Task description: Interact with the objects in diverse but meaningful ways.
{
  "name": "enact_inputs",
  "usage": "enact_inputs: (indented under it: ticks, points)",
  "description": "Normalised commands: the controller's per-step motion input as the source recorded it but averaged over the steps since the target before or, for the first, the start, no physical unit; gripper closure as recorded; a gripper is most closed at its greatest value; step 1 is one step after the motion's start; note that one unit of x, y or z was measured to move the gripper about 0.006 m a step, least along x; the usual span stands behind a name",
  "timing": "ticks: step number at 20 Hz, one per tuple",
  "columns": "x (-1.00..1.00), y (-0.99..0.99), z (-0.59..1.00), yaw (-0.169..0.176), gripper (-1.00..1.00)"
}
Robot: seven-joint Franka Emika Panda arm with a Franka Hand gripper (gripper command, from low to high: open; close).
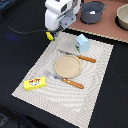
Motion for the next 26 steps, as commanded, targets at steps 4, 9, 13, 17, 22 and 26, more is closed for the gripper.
enact_inputs:
  ticks: [4,9,13,17,22,26]
  points:
    - [-0.64,-0.01,-0.22,-0.005,-1.00]
    - [-0.61,0.06,-0.05,-0.002,-1.00]
    - [-0.54,0.09,-0.01,-0.035,-1.00]
    - [-0.54,0.06,-0.03,-0.056,-1.00]
    - [-0.56,0.04,-0.02,-0.028,-1.00]
    - [-0.59,0.04,-0.06,0.000,-1.00]
